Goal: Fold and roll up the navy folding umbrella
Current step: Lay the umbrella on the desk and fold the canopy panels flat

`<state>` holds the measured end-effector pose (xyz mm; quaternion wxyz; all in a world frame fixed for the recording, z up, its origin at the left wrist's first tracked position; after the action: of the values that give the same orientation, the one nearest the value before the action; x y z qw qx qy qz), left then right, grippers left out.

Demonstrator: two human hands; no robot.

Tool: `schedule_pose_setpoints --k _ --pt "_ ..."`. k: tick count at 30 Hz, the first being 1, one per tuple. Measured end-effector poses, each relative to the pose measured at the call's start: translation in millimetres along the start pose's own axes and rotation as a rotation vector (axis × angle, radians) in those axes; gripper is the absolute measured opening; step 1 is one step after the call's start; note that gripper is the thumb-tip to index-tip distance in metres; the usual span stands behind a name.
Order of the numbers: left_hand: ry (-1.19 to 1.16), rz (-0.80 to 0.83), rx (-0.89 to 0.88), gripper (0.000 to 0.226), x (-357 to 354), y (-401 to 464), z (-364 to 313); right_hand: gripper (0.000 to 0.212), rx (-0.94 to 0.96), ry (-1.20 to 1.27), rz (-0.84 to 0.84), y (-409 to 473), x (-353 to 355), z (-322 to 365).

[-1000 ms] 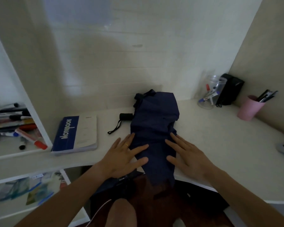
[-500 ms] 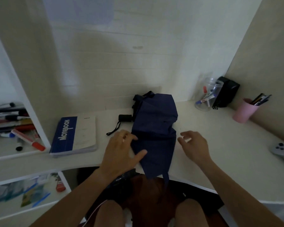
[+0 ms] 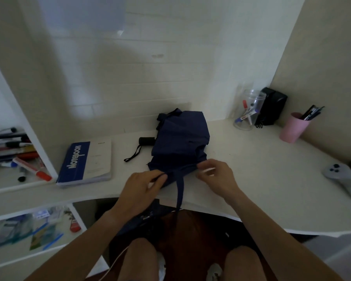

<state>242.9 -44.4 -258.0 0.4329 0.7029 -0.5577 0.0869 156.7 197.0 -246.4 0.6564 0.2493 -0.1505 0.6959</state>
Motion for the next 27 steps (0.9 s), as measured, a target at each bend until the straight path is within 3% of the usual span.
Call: schedule_pose_setpoints --k 2,7,15,18,21,23,24,27 --pt "-0.011 -0.004 0.000 0.039 5 3 -1 0.027 0.206 -0.080 -0.003 -3 -3 5" --pt "0.032 0.031 -0.025 0.038 13 8 -2 0.025 0.490 -0.210 -0.061 1 -6 10" --pt "0.137 0.032 -0.197 0.032 16 4 -2 0.012 0.673 -0.321 0.014 -2 9 0" --pt "0.177 0.130 -0.258 0.035 16 0 0 0.011 0.701 -0.348 0.103 -7 13 -9" --pt "0.216 0.285 -0.205 0.054 16 -2 -1 0.012 0.656 -0.393 0.250 -11 13 -16" --pt "0.284 0.241 -0.077 0.064 14 -4 4 0.017 0.556 -0.334 0.319 -12 14 -18" --pt "0.333 0.144 -0.009 0.064 12 -4 9 0.021 0.484 -0.254 0.290 -10 14 -17" --pt "0.511 -0.137 0.255 0.063 7 -1 24 0.021 0.194 -0.157 -0.024 3 15 -12"
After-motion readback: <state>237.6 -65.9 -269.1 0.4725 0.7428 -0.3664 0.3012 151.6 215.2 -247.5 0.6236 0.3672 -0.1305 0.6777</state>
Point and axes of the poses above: each hand's wrist, its own y-axis towards the middle knuckle, its own x-axis out of the back of the hand, z = x × y, the point moved 1 cm from there along y, towards the middle knuckle, and after that the axes turned 2 degrees about -z, right-handed, at the moved point
